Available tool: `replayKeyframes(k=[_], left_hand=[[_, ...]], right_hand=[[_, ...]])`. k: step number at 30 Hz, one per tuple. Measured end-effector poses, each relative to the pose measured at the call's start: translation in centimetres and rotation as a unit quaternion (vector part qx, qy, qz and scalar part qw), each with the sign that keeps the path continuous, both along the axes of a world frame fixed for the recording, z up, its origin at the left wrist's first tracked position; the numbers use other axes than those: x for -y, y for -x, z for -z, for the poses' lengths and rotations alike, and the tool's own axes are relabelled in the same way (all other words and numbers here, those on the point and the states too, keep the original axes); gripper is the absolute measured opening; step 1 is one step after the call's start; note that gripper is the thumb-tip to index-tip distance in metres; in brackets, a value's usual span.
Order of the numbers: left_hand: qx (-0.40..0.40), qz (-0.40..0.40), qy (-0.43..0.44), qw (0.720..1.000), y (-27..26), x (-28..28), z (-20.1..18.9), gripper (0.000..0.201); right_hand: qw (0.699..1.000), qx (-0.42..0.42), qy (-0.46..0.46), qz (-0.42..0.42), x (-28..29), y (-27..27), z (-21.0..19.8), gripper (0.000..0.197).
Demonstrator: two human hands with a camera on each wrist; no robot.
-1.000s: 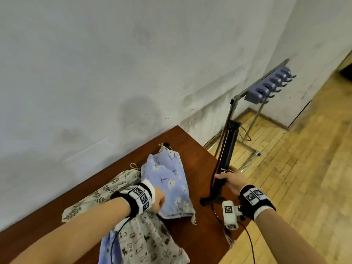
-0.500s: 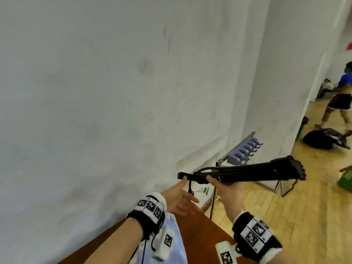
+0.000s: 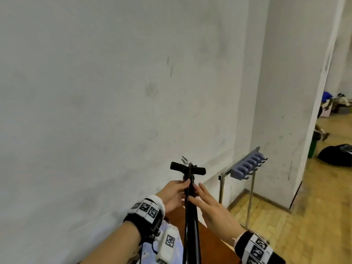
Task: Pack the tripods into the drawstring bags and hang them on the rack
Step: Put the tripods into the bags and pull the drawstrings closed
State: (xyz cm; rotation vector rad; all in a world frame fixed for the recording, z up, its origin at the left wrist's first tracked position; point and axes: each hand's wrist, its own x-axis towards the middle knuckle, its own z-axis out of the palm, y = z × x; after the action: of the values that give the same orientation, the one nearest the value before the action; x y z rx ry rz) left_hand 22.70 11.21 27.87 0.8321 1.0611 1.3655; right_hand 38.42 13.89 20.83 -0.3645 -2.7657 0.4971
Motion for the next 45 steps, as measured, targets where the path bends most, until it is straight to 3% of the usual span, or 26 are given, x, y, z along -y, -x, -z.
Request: replayKeyframes(k=[1,2,4,7,10,13,17,19,21,23,24,27,30,35,37,40,45], left_hand=[[-0.031,-0.004,-0.005,0.999,-0.2,0.2,0.0,0.024],[-0.069,-0.006,-0.005,0.998,-0.4,0.2,0.3,0.016],[-0.172,-0.028,0.003,0.985,-0.9,-0.2,0.6,0.008],[-0.259,-0.071,0.016,0.963,-1.0,-0.8,0.7,0.018],[-0.293,-0.065,0.035,0.953,-1.4,-1.4,0.5,0.030],[-0.321,0.009,0.040,0.946,-2.9,-1.5,0.2,0.028],[-0.373,0.095,0.055,0.921,-5.9,-1.2,0.0,0.017],[-0.396,0.107,0.064,0.910,-6.9,-1.2,-0.1,0.017],[-0.407,0.114,0.075,0.903,-7.3,-1.5,0.1,0.023],[-0.385,0.114,0.086,0.912,-7.3,-1.9,0.3,0.030],[-0.356,0.106,0.091,0.924,-7.3,-2.0,0.3,0.034],[-0.252,0.086,0.090,0.960,-7.6,-2.4,-0.1,0.041],[-0.178,0.072,0.088,0.977,-7.9,-3.0,-0.4,0.041],[-0.171,0.051,0.095,0.979,-8.8,-4.5,-0.3,0.041],[-0.177,0.039,0.104,0.978,-9.3,-5.1,0.0,0.038],[-0.184,0.021,0.125,0.975,-9.9,-6.0,0.3,0.033],[-0.177,0.000,0.153,0.972,-11.1,-6.6,0.4,0.018]], right_hand=[[0.999,-0.012,-0.045,-0.017,-1.6,-2.1,-3.3,0.085],[0.994,-0.047,-0.094,-0.009,-3.4,-4.0,-3.7,0.082],[0.985,-0.014,-0.164,0.043,-4.3,-5.5,-4.4,0.066],[0.993,-0.049,-0.072,0.077,-5.1,-6.9,-4.3,0.040],[0.977,-0.138,-0.040,0.160,-7.8,-8.0,-7.0,0.045],[0.976,-0.157,-0.084,0.127,-9.2,-7.4,-9.2,0.069],[0.967,-0.059,-0.233,0.085,-12.1,-7.1,-10.7,0.097],[0.962,-0.003,-0.265,0.072,-13.5,-7.1,-10.3,0.088],[0.960,0.013,-0.273,0.053,-15.1,-7.4,-9.7,0.058],[0.968,-0.011,-0.246,0.053,-16.3,-7.9,-9.1,0.026],[0.971,-0.025,-0.230,0.054,-16.8,-8.2,-8.8,0.020],[0.982,-0.061,-0.172,0.041,-17.8,-8.7,-7.5,0.023],[0.994,-0.051,-0.091,0.043,-17.5,-9.4,-6.6,0.028],[0.993,-0.063,0.056,0.078,-15.1,-9.4,-3.6,0.025],[0.987,-0.085,0.113,0.079,-14.2,-9.1,-2.2,0.032],[0.963,-0.087,0.248,0.053,-12.8,-9.2,-1.6,0.062],[0.919,-0.121,0.373,0.039,-11.9,-8.7,-0.3,0.079]])
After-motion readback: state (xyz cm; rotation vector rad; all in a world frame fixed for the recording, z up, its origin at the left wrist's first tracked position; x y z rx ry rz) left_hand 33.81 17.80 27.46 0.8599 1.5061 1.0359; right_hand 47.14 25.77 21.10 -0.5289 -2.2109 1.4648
